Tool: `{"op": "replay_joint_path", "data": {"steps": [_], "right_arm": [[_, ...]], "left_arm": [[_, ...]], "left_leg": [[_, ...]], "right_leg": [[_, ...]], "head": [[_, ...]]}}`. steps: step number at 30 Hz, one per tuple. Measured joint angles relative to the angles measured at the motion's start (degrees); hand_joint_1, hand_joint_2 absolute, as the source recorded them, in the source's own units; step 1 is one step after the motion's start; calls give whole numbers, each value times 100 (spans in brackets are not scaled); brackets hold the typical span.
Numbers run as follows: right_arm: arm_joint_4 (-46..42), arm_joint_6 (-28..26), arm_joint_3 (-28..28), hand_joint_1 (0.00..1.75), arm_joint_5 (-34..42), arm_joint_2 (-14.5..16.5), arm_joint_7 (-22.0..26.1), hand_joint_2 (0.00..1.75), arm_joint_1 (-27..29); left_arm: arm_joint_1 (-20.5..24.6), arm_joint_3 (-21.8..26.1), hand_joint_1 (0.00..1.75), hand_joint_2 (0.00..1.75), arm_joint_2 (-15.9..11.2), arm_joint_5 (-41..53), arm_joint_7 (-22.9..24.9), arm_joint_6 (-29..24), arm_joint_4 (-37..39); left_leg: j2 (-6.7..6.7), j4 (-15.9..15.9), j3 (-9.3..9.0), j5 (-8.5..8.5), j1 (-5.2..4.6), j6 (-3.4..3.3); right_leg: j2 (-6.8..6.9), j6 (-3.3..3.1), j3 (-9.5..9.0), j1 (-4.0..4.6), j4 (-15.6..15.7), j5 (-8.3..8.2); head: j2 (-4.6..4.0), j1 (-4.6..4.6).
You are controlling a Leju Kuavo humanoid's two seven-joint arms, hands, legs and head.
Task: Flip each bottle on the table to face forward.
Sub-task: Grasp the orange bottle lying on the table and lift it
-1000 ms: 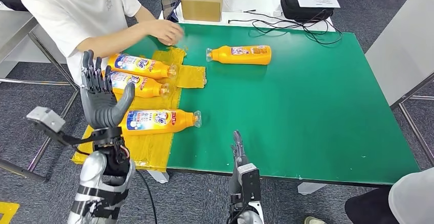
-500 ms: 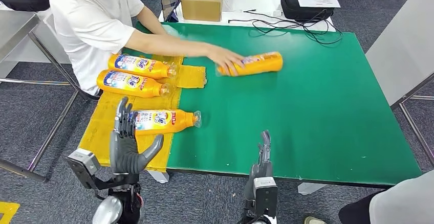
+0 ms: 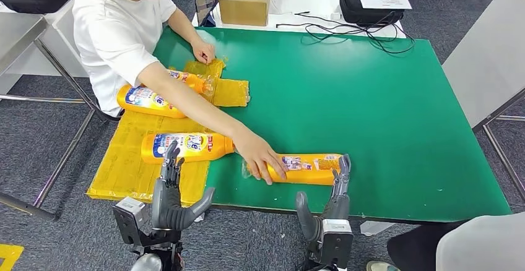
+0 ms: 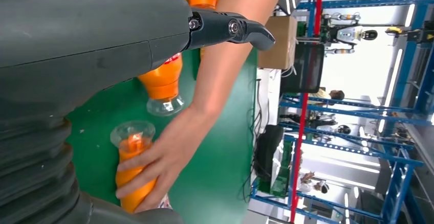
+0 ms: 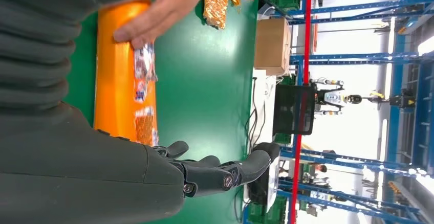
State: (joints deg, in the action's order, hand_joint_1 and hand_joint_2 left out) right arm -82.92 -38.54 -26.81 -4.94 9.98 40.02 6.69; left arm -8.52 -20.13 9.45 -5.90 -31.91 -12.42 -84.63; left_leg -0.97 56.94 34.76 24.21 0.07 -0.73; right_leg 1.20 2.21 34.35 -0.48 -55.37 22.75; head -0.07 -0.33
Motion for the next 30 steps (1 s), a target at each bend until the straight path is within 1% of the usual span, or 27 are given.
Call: {"op": "replay_joint_path", "data": {"steps": [1, 3, 5, 9, 13, 16, 18, 20, 22, 24, 27, 30], "right_arm": [[5, -17, 24, 0, -16, 4, 0, 175, 0], [27, -72, 111, 0, -184, 40, 0, 175, -1], [58, -111, 255, 0, -608, 127, 0, 175, -1], [128, -124, 649, 0, -1975, 318, 0, 175, -4], [188, -127, 953, 0, -3036, 331, -1, 175, -23], [262, -128, 1254, 0, -4281, 314, -124, 175, -155], [456, -128, 1406, 0, -5028, 230, -454, 175, -354], [783, -128, 1473, 0, -5435, 53, -926, 175, -621], [1201, -128, 1483, 0, -5613, -171, -1355, 175, -942], [1687, -109, 1457, 0, -5682, -396, -1680, 175, -1293], [2377, 79, 1331, 0, -5791, -679, -2072, 175, -1746], [2891, 333, 1174, 0, -5902, -873, -2345, 175, -2053]], "left_arm": [[3, -9, 0, 175, 1, -3, -2, 22, 25], [21, -59, 0, 175, 3, 13, -46, 85, 94], [66, -137, 0, 175, 8, 71, -150, 115, 200], [210, -244, 0, 175, 67, 74, -399, 113, 495], [398, -271, 0, 175, 151, -185, -356, 388, 809], [527, -331, 0, 175, 189, -105, -338, 529, 981], [589, -363, 0, 175, 208, -2, -343, 564, 1059], [616, -378, 0, 175, 226, 114, -345, 575, 1123], [626, -389, 0, 175, 249, 286, -355, 534, 1175], [642, -398, 0, 175, 278, 422, -363, 486, 1220], [652, -402, 0, 175, 323, 463, -360, 478, 1279], [652, -405, 0, 175, 359, 466, -350, 478, 1326]], "left_leg": [[0, 0, 0, 0, 0, 0], [1, 0, 0, 0, 0, 0], [2, 0, 0, -1, 0, 0], [3, 0, -1, -1, 0, 0], [12, 0, -1, -1, -1, -1], [13, 0, -2, -1, -1, -1], [13, 1, -4, -1, -1, -1], [13, 1, -4, -3, -1, -2], [13, 1, -4, -4, -2, -3], [13, 2, -4, -5, -3, -4], [14, 4, -4, -6, -4, -6], [14, 4, -4, -6, -3, -6]], "right_leg": [[0, 0, 0, 0, 0, 0], [0, 0, 0, 0, 0, 0], [0, 0, 0, 0, 0, 0], [1, 0, -2, 0, 0, 0], [2, 1, -5, -1, 0, -1], [1, 2, -5, -2, 0, -3], [1, 2, -7, -2, 0, -3], [1, 3, -10, -2, 0, -3], [1, 4, -11, -3, 0, -5], [1, 5, -12, -4, 0, -7], [2, 6, -12, -5, 0, -8], [2, 6, -11, -4, 0, -7]], "head": [[0, -1], [0, -1], [0, -1], [0, 0], [0, -1], [0, 0], [0, 0], [0, 0], [0, 0], [0, -1], [0, 0], [0, 1]]}}
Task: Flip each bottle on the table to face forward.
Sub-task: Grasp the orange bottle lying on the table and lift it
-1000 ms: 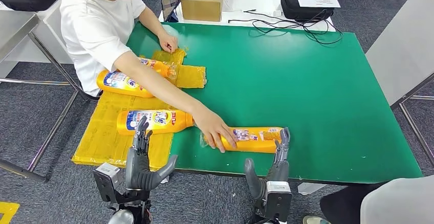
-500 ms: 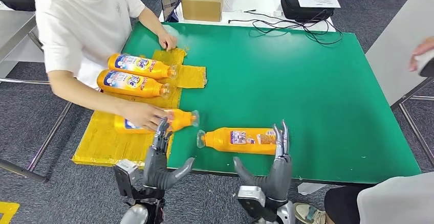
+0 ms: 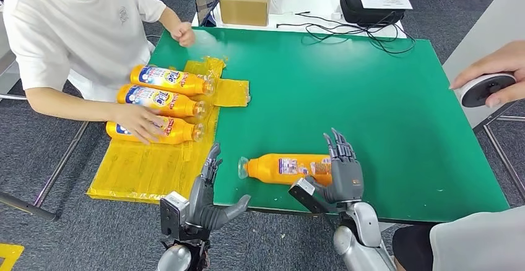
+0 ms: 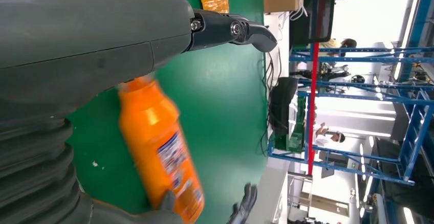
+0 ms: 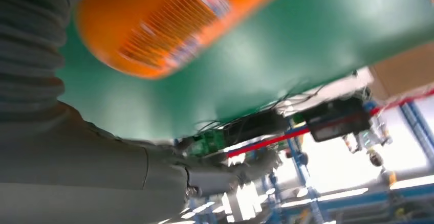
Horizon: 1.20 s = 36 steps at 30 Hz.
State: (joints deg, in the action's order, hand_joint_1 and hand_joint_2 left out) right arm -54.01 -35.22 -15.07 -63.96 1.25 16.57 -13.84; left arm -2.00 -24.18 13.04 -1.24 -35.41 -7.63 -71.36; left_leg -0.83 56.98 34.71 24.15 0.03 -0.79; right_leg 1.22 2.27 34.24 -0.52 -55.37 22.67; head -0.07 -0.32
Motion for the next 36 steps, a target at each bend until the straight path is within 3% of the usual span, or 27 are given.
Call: {"op": "replay_joint_path", "data": {"steps": [13, 25, 28, 34, 35, 36], "right_arm": [[1086, 710, -455, 0, -33, -287, -313, 175, -617], [1526, 744, -1030, 0, -576, -351, -746, 175, -1058], [1629, 1129, -1109, 0, -529, -346, -879, 175, -1197], [2080, 2477, -1274, 0, -358, -272, -1530, 175, -1827], [2157, 2634, -1291, 2, -331, -253, -1617, 175, -1919], [2234, 2791, -1306, 17, -304, -234, -1712, 175, -2005]], "left_arm": [[20, -118, 0, 175, 31, 228, 112, -57, 11], [38, -227, 0, 175, 44, 241, 123, -16, -191], [39, -227, 0, 175, 45, 176, 173, 55, -230], [70, -224, 0, 175, 45, 72, 408, 308, -288], [79, -223, 0, 175, 46, 68, 455, 346, -289], [87, -222, 0, 175, 46, 53, 510, 391, -289]], "left_leg": [[2, -1, 4, 0, 0, 0], [1, 0, -10, 0, 1, 0], [-4, -1, -14, 0, 1, 0], [-28, -1, -58, 7, 0, -2], [-28, -1, -62, 6, 0, -3], [-28, -2, -65, 4, 0, -5]], "right_leg": [[1, 1, 2, 0, 0, 1], [1, 0, -9, 1, 0, 1], [-1, 0, -12, 1, 0, 0], [-17, -1, -43, 0, 3, 0], [-16, -1, -47, 0, 3, -1], [-16, -2, -50, 0, 3, -2]], "head": [[0, 1], [0, 0], [0, -1], [0, 0], [0, 0], [0, 0]]}}
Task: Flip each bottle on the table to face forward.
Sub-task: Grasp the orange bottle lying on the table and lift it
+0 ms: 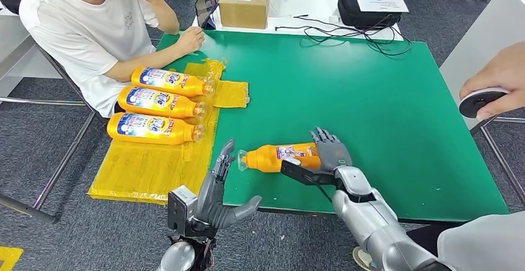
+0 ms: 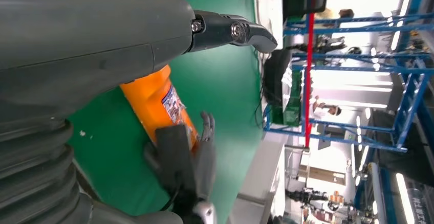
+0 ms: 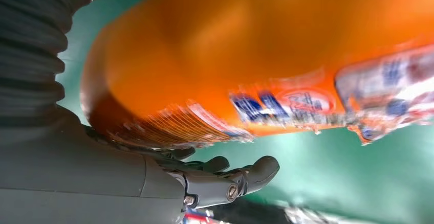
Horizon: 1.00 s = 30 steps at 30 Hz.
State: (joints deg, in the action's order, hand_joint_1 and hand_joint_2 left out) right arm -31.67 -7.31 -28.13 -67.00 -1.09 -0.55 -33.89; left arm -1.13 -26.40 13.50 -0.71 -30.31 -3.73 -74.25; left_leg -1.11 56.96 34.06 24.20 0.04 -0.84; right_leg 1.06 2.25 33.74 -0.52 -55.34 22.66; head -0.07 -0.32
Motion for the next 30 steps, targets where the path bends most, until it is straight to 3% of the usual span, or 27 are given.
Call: {"op": "replay_joint_path", "data": {"steps": [1, 3, 5, 11, 16, 22, 30], "right_arm": [[72, 160, -16, 31, 23, 22, -102, 175, -86], [206, 483, -48, 114, 47, 67, -318, 175, -242], [328, 743, -77, 172, 52, 104, -476, 175, -367], [506, 769, -94, 175, 304, 146, -328, 175, -482], [446, 90, 12, 175, 973, 120, 637, 175, -227], [-427, -610, 373, 175, 2169, 68, 1740, 175, 737], [-2052, -498, 920, 175, 3680, 196, 2340, 175, 2086]], "left_arm": [[8, 1, 0, 175, 1, -22, 59, 50, 0], [26, 3, 0, 175, 1, -81, 179, 148, 1], [42, 9, 0, 175, 5, -112, 274, 206, 3], [50, 47, 0, 175, 9, -104, 393, 262, 7], [10, 62, 0, 175, 6, -69, 406, 266, -8], [-170, 35, 0, 175, -19, -94, 359, 190, -164], [-331, 15, 0, 175, -90, -461, 147, -178, -261]], "left_leg": [[0, 0, -4, -2, 0, -2], [0, 0, -13, -5, 0, -6], [0, 0, -24, -7, 0, -8], [7, 0, -31, -11, -6, -13], [6, 1, -31, -4, -6, -13], [0, 0, -38, 24, -1, -3], [10, -2, -14, 28, 3, -2]], "right_leg": [[0, -1, -3, 0, 0, -1], [0, -2, -11, 0, 0, -4], [1, -2, -21, -1, 1, -4], [4, 4, -35, -7, 1, -6], [3, 7, -38, -7, 1, -4], [-2, 9, -38, -2, 1, 15], [1, 5, -23, 3, 0, 27]], "head": [[0, 1], [0, 0], [0, -1], [0, -1], [0, -3], [0, -2], [0, 0]]}}
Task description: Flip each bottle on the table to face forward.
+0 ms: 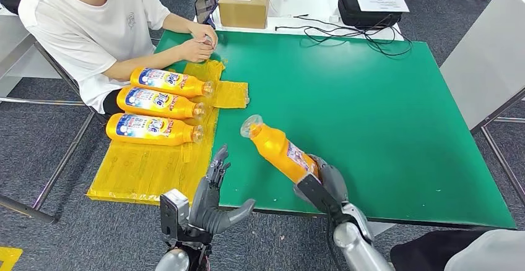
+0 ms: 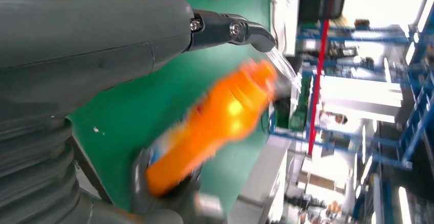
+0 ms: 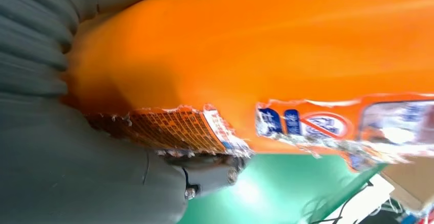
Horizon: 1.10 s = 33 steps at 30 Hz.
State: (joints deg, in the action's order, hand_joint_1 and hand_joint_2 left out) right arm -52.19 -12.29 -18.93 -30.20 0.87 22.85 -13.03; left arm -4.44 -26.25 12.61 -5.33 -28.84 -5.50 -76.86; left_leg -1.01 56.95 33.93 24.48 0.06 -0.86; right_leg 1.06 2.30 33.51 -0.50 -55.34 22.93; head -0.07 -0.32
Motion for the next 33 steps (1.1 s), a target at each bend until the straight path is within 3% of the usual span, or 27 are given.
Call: {"op": "replay_joint_path", "data": {"steps": [5, 9, 12, 16, 19, 26, 33], "right_arm": [[-975, 189, 184, 175, 603, 183, 105, 175, 695], [-1385, 214, 248, 175, 668, 251, 108, 175, 917], [-1551, 299, 273, 175, 774, 302, 174, 175, 978], [-1607, 561, 153, 175, 926, 443, 237, 175, 922], [-1536, 736, -121, 175, 879, 530, 258, 175, 787], [-1265, 797, -761, 175, 572, 620, 343, 175, 508], [-1086, 805, -1038, 175, 551, 623, 395, 175, 361]], "left_arm": [[-126, 8, 0, 175, -52, -389, 79, -28, -19], [-157, 3, 0, 175, -85, -443, 94, 3, -19], [-159, -15, 0, 175, -109, -744, 180, 325, -19], [-123, -87, 0, 175, -136, -1157, 272, 1025, -18], [-31, -172, 0, 175, -141, -1162, 300, 1249, -3], [85, -207, 0, 175, -139, -1218, 358, 1367, 97], [88, -162, 0, 175, -141, -1275, 312, 1362, 145]], "left_leg": [[5, 0, 37, -2, -1, -1], [5, 1, 45, -3, -2, -1], [5, 1, 50, -2, -4, -1], [5, 0, 52, -3, -4, -1], [5, 0, 51, -4, -3, 0], [5, 0, 52, -5, -3, 0], [6, 1, 56, -4, -6, -1]], "right_leg": [[2, 1, 36, -1, -1, -1], [3, 1, 42, -3, -1, -1], [3, 1, 46, -4, -1, -1], [3, 1, 49, -4, -1, -1], [3, 1, 49, -3, -2, -1], [4, 1, 49, -4, -3, -1], [5, 2, 51, -7, -3, 0]], "head": [[0, 1], [0, -1], [0, -1], [0, 0], [0, 0], [0, -1], [0, -1]]}}
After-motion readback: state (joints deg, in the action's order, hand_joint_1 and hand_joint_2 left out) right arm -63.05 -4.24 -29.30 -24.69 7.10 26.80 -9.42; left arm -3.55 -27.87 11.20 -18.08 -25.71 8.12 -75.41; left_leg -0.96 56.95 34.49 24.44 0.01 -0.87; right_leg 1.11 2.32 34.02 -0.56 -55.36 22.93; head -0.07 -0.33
